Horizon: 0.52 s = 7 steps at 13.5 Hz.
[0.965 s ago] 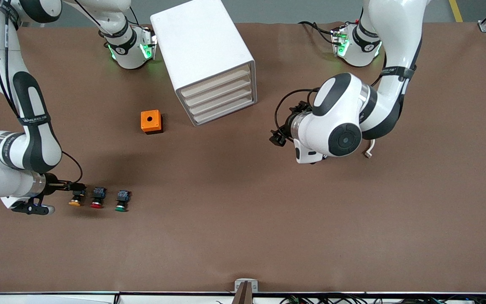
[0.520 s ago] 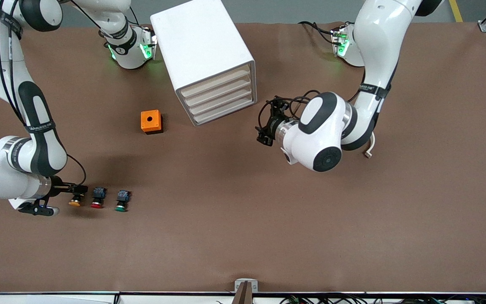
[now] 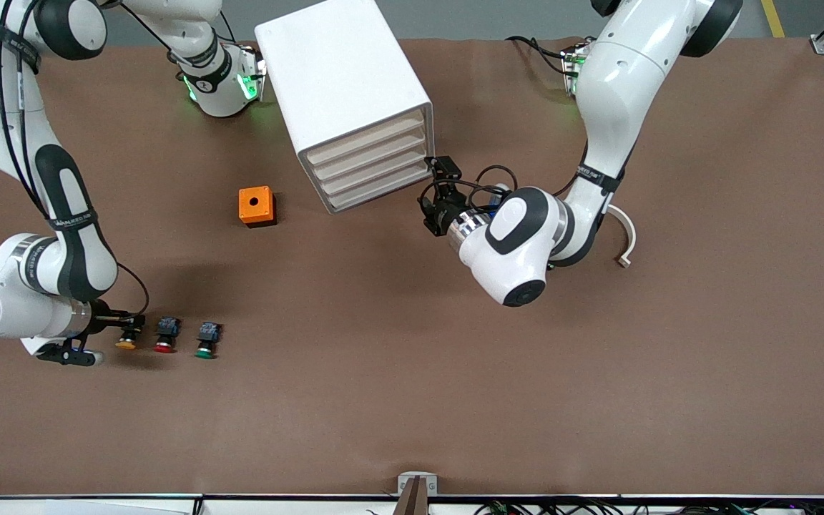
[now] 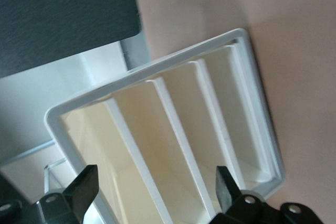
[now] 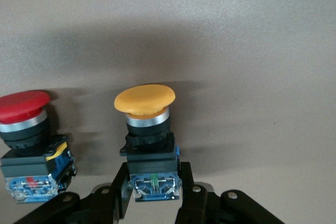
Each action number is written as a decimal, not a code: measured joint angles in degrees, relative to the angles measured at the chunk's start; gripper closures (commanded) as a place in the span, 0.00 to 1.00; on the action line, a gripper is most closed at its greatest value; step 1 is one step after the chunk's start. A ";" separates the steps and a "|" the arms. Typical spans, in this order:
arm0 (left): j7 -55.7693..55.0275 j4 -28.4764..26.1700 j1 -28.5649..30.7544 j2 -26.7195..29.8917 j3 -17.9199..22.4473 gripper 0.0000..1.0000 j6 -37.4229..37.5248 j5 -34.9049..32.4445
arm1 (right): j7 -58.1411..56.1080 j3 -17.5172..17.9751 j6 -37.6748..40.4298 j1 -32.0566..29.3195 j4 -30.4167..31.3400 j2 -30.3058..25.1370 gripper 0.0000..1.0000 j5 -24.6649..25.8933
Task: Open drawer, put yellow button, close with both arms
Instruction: 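Grasp the yellow button with the right gripper while the left gripper grips the drawer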
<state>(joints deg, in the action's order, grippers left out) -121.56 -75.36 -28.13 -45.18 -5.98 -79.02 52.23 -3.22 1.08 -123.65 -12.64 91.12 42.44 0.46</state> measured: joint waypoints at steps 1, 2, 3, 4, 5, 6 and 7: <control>-1.93 0.09 -0.03 -0.61 -0.32 0.10 0.87 1.33 | 0.00 0.01 0.00 0.00 -0.01 0.00 0.92 0.00; -3.53 0.16 -0.13 -1.12 -0.57 0.18 1.44 2.30 | 0.00 0.01 -0.01 0.00 -0.04 0.00 0.92 0.00; -4.79 0.21 -0.36 -1.57 -0.69 0.25 1.72 3.17 | 0.00 0.01 -0.03 0.00 -0.08 0.00 0.92 0.00; -5.50 0.21 -0.67 -2.05 -0.76 0.33 1.84 3.73 | -0.01 0.02 -0.04 0.00 -0.19 0.00 0.92 0.00; -5.86 0.22 -1.03 -2.53 -0.81 0.35 1.89 4.26 | -0.02 0.02 -0.04 0.00 -0.33 0.00 0.92 0.00; -5.96 0.22 -1.36 -2.97 -0.87 0.36 1.95 4.66 | -0.02 0.03 -0.04 0.00 -0.49 -0.01 0.93 -0.01; -5.96 0.22 -1.83 -3.36 -0.92 0.37 2.14 4.98 | -0.04 0.08 -0.04 0.00 -0.65 -0.03 0.94 -0.01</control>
<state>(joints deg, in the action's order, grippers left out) -127.52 -75.13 -29.96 -48.54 -6.91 -76.87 57.21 -3.25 1.16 -123.69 -12.64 90.47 42.41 0.45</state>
